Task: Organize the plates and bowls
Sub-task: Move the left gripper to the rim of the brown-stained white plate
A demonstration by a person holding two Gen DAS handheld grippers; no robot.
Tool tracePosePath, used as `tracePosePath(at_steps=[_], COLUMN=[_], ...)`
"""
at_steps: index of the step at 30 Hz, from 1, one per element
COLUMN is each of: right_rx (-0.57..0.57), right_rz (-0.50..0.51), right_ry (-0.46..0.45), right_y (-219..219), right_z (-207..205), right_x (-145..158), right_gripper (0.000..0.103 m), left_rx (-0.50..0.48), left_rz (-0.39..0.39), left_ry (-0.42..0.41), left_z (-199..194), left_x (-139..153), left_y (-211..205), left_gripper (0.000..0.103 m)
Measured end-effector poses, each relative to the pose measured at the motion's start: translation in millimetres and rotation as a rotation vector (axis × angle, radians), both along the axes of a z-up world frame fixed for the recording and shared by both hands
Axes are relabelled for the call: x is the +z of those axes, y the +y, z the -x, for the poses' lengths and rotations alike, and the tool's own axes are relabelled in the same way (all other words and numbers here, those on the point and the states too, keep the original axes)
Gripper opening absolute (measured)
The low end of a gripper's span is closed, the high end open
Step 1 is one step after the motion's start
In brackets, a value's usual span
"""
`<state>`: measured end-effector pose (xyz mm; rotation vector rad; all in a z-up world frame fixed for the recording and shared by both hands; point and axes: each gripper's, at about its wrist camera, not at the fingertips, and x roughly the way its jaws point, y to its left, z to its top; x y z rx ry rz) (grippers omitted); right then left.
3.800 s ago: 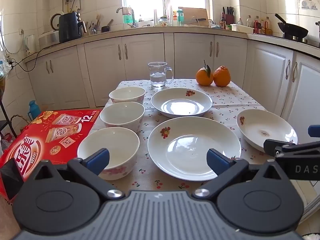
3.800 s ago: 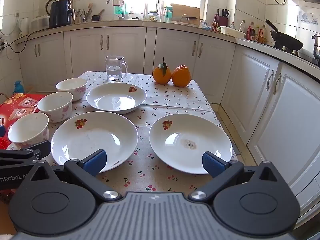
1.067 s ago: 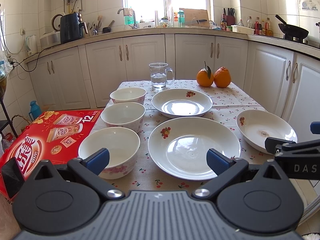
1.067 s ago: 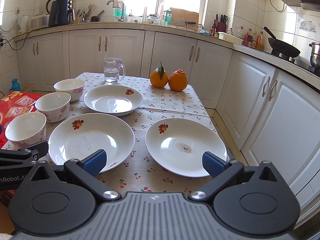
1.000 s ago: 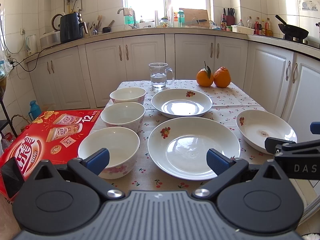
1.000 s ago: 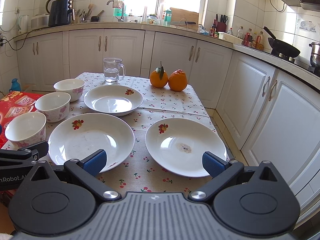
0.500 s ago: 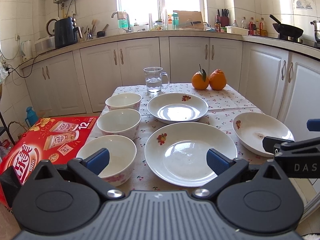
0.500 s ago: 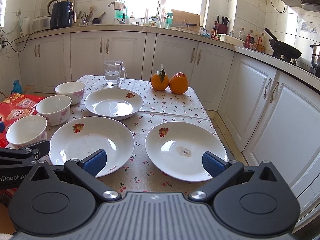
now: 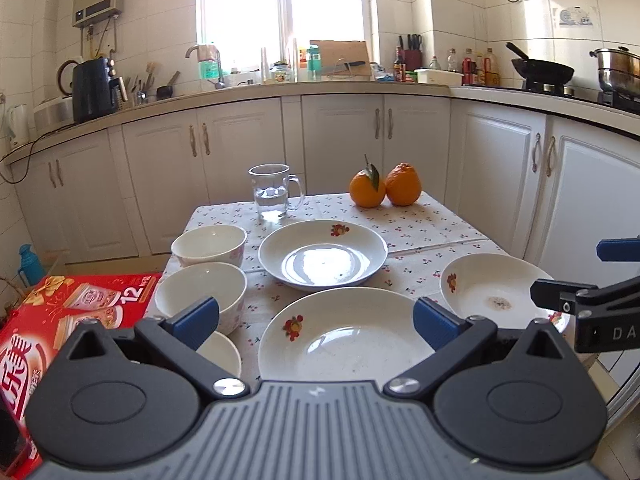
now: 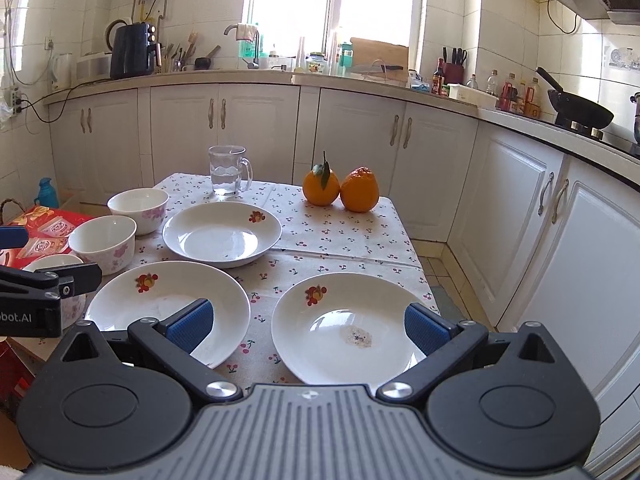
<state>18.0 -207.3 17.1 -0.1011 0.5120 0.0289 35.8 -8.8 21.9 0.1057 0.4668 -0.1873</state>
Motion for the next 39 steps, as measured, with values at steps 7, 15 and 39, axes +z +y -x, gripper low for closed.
tracePosePath(at_steps=[7,15,39], right_rx=[0.013,0.053,0.183], right_rz=[0.002,-0.03,-0.069], right_ry=[0.036,0.17,0.196], right_y=[-42.5,-75.6,-95.7], right_z=[-15.0,-22.9,-47.5], right_x=[-17.8,-63.6,-114.7], right_gripper=[0.103,0.103,0.103], left_rx=[-0.073,-0.147,-0.431], left_rz=[0.045,0.045,-0.096], left_ry=[0.063,0.188,0.332], left_z=[-24.2,-55.2,-130.9], left_x=[-9.3,-27.0,-31.3], left_y=[-9.0,-25.7,-103.1], left_gripper=[0.102,0.102,0.102])
